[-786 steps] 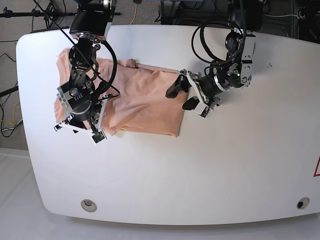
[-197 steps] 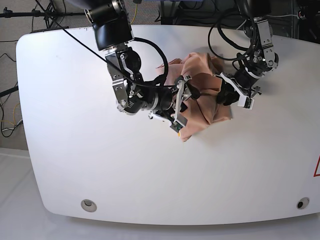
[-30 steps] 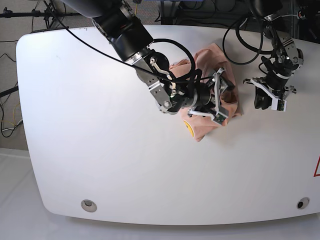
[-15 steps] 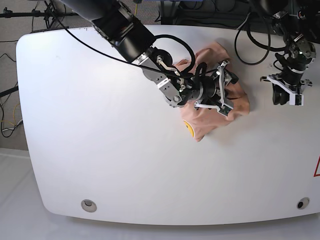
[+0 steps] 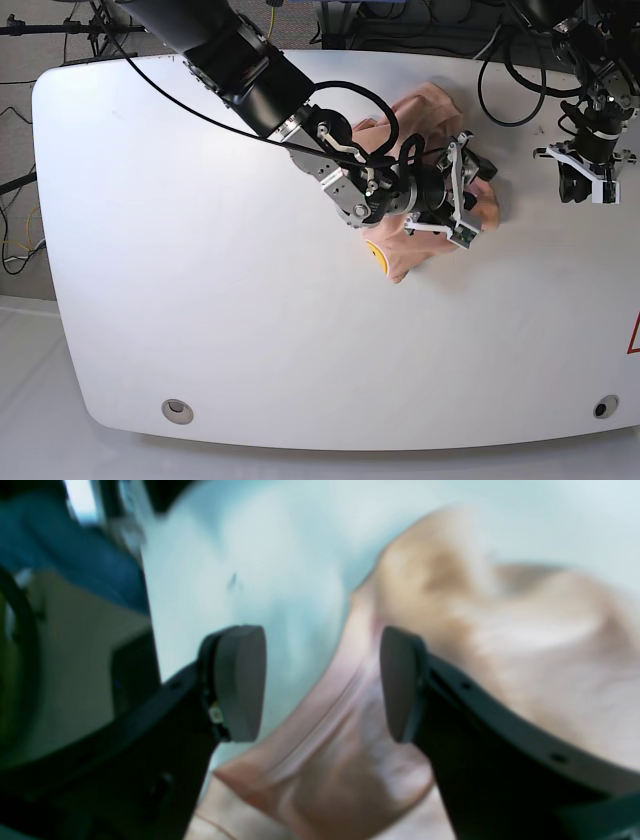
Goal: Fold the T-shirt properly
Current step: 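Open the left gripper and pull it back from the shirt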
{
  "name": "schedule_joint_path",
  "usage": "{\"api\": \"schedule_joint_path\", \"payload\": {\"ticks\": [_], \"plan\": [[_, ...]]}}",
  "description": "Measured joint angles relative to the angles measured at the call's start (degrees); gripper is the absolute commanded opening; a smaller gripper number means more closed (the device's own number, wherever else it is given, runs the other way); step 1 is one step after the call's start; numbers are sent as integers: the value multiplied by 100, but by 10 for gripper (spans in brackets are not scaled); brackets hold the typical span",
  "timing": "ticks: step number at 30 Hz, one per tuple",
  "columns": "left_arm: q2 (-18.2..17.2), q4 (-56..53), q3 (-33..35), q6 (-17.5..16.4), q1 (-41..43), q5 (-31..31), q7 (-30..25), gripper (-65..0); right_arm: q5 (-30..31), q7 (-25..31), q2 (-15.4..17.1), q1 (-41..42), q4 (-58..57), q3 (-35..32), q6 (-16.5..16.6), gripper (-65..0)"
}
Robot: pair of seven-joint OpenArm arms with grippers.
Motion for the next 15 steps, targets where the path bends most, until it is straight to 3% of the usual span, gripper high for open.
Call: {"api": "schedule_joint_path", "payload": {"ticks": [7, 11, 15], "plan": [[59, 59, 457, -2, 37, 2, 9, -524, 33, 26, 39, 55, 592, 361, -459, -306], [271, 380, 627, 0, 35, -4, 208, -524, 170, 20, 356, 68, 986, 350, -719, -311], [426, 820, 826, -4, 37, -11, 640, -524, 120, -170, 748, 52, 1261, 369, -994, -406]]}}
